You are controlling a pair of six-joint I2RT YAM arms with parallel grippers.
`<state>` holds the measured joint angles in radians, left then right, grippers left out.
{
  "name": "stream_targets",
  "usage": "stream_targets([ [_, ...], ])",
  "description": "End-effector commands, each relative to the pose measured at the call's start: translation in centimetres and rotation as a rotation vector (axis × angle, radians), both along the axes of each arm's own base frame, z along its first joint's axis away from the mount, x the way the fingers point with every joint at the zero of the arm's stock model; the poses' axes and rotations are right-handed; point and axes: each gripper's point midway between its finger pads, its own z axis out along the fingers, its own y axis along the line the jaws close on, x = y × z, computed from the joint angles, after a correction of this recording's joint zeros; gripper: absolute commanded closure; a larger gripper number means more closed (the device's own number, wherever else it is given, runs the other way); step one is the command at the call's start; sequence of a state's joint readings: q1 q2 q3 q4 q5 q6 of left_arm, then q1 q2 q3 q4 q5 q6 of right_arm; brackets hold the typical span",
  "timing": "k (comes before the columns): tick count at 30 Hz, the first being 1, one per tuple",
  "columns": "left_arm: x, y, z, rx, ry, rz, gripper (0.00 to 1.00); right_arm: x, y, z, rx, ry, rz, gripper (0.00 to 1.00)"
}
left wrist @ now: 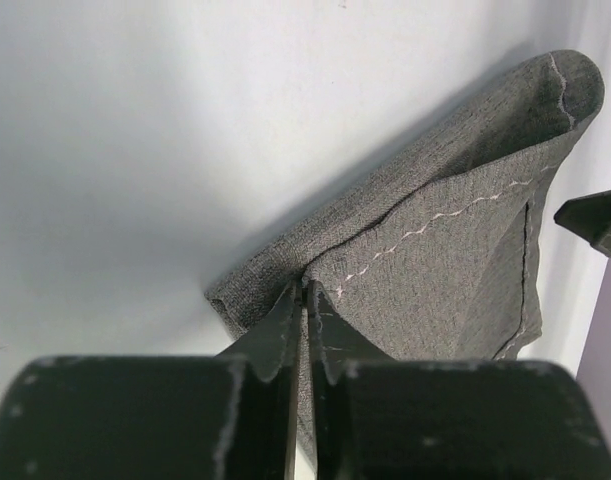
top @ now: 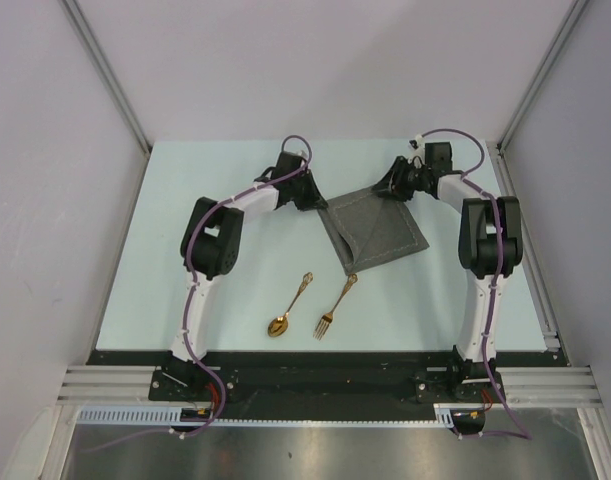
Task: Fold the napkin into a case and place the utensils inside
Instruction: Flatten out the upper triangle-folded napkin at the center of the board.
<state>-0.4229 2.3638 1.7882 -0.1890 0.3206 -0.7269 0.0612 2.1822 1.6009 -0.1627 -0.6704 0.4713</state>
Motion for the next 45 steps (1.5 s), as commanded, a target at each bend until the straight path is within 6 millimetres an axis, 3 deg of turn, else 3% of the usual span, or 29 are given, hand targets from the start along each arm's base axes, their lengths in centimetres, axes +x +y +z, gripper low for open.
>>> stream_targets([
  [1, 1.5, 0.1, 3.7, -0.022, -0.098, 0.003, 1.00, 1.4, -0.4, 1.5, -0.011, -0.056, -0.011, 0.59],
  [14, 1.7, 1.5, 4.0, -0.015, -0.102, 0.038, 1.00, 3.1, -1.3, 2.3, 0.066, -0.071, -0.059, 0.69],
  [20, 1.7, 1.7, 3.4, -0.019, -0.091, 0.040, 1.00, 4.1, -0.8, 1.4, 0.122, -0.047, -0.075, 0.70],
  [31, 2.1, 1.5, 3.4, -0.027, -0.096, 0.040, 1.00, 6.3, 1.0, 1.8, 0.230, -0.076, -0.075, 0.74],
  [40, 2.1, 1.8, 2.7, -0.021, -0.080, 0.050, 1.00, 7.3, -1.6, -2.5, 0.206, -0.026, -0.155, 0.75],
  [45, 2.1, 1.9, 2.1, -0.015, -0.071, 0.054, 1.00, 7.2, -1.3, -3.8, 0.219, 0.000, -0.142, 0.76],
])
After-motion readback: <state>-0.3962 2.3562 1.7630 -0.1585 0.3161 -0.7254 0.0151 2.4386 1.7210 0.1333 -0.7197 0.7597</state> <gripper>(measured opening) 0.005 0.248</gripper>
